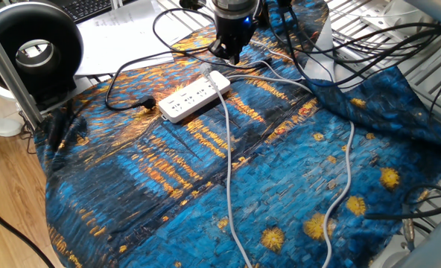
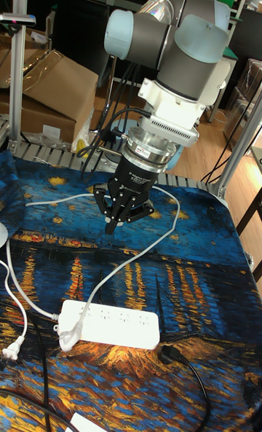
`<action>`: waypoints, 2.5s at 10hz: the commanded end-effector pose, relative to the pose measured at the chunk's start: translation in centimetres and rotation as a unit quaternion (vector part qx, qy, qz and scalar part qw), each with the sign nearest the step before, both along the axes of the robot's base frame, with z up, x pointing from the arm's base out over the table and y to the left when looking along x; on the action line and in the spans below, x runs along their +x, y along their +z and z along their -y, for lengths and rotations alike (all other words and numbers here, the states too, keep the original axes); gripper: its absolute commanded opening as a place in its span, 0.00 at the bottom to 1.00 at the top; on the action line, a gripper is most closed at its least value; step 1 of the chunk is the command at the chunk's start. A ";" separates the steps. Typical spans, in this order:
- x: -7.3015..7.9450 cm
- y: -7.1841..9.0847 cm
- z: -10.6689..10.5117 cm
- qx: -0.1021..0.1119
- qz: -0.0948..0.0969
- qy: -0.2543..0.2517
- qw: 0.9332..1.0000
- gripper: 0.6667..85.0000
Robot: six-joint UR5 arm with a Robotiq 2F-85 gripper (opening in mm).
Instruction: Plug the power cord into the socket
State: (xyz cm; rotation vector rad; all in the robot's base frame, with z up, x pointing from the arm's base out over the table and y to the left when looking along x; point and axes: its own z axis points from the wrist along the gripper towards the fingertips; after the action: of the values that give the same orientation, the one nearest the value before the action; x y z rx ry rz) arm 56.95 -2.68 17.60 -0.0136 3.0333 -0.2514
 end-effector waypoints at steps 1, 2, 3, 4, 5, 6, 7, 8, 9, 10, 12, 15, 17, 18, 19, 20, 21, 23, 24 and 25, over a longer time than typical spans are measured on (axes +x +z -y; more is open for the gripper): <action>0.6 0.1 -0.5 0.014 0.015 -0.016 1.000 0.01; 1.4 0.2 -0.7 0.019 0.030 -0.022 0.999 0.01; 1.7 0.3 -0.4 0.013 0.039 -0.028 0.999 0.01; 1.7 0.3 -0.2 0.009 0.039 -0.030 0.999 0.01; 1.8 0.3 -0.2 0.010 0.041 -0.030 0.999 0.01; 2.0 0.3 -0.2 0.009 0.044 -0.025 0.999 0.01; 2.1 0.4 -0.2 0.009 0.046 -0.025 0.999 0.01; 2.2 0.4 -0.1 0.007 0.047 -0.025 0.999 0.01; 2.2 0.4 0.0 0.005 0.048 -0.027 0.998 0.01; 2.1 0.4 0.2 0.002 0.047 -0.028 0.999 0.01; 2.1 0.2 -0.8 0.024 0.036 -0.021 0.999 0.01; 2.5 0.5 -0.3 0.009 0.013 0.002 1.000 0.01; 3.7 0.5 -0.7 0.006 0.009 0.000 1.000 0.01; 4.6 0.3 -0.8 0.007 0.004 0.006 1.000 0.02; 5.7 0.0 0.1 -0.008 -0.005 0.009 1.000 0.03; 7.0 -0.2 0.7 -0.016 -0.010 0.011 1.000 0.03; 8.3 -0.6 1.0 -0.017 -0.012 0.013 1.000 0.03; 11.0 -1.2 1.7 -0.031 -0.014 0.017 0.999 0.03; 11.9 -1.7 1.7 -0.030 -0.010 0.018 0.999 0.03; 12.6 -2.2 1.6 -0.030 -0.004 0.020 0.999 0.03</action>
State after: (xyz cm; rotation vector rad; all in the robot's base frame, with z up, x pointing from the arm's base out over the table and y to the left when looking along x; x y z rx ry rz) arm 67.14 -4.20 16.44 -0.0724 3.0371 -0.3399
